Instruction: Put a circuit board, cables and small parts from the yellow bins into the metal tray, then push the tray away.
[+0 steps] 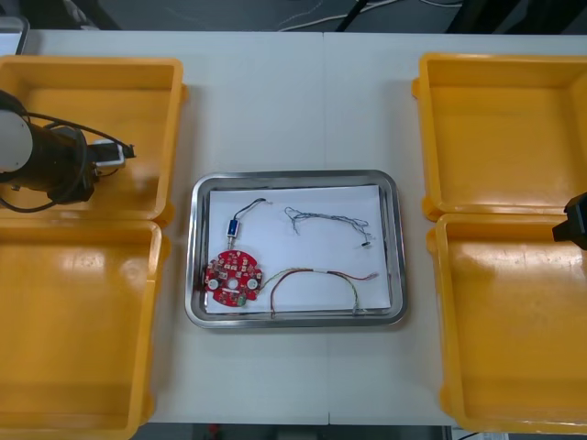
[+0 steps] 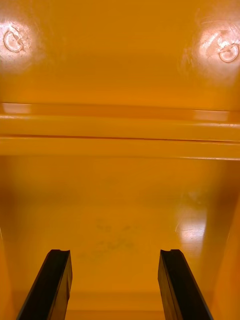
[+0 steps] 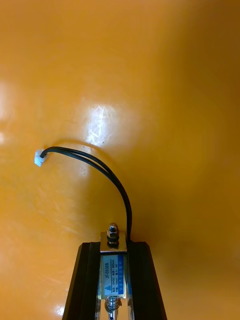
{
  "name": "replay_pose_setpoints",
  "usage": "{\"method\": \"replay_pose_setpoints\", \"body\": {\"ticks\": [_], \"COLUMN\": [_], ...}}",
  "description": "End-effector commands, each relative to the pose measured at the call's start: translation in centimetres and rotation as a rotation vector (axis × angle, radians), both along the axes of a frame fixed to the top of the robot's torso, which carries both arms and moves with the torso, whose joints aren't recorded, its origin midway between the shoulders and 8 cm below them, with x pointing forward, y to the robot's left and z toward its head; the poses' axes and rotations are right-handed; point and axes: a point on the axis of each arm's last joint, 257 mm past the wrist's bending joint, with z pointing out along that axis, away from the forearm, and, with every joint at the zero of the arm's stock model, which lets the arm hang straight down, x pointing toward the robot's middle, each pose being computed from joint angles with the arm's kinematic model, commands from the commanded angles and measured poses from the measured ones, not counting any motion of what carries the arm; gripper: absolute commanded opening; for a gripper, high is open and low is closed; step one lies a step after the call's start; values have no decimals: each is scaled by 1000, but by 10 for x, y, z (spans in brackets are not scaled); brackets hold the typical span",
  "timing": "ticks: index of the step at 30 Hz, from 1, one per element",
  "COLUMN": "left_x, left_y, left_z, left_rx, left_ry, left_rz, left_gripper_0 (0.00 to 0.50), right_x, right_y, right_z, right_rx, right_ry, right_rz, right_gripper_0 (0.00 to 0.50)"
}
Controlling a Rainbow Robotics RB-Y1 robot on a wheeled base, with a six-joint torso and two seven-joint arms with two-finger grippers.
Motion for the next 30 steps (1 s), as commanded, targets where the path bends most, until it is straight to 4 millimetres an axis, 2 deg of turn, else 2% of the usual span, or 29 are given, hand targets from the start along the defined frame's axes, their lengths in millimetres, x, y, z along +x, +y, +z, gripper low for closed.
{"method": "replay_pose_setpoints", "body": {"ticks": [1, 9, 22, 25, 28, 30], "left_x": [13, 10, -1, -8, -18, -25], "left_y": [1, 5, -7, -10, -22, -37], "left_z": [33, 74, 152, 164, 171, 175], "left_rx": [-128, -189, -217, -270, -332, -383], "left_ry": [-58, -32, 8, 29, 47, 58], "left_rz": [100, 124, 82, 160, 256, 349], "left_gripper_0": [0, 0, 0, 0, 0, 0], "right_x": [12, 12, 12, 12, 12, 12], "right_y": [1, 1, 1, 1, 1, 1], "right_z": [17, 17, 17, 17, 17, 17], "right_rx": [7, 7, 7, 7, 7, 7], "right_ry": [-56, -56, -56, -56, -56, -56], "right_rz": [5, 5, 5, 5, 5, 5], "right_gripper_0": [500, 500, 500, 500, 500, 500]}}
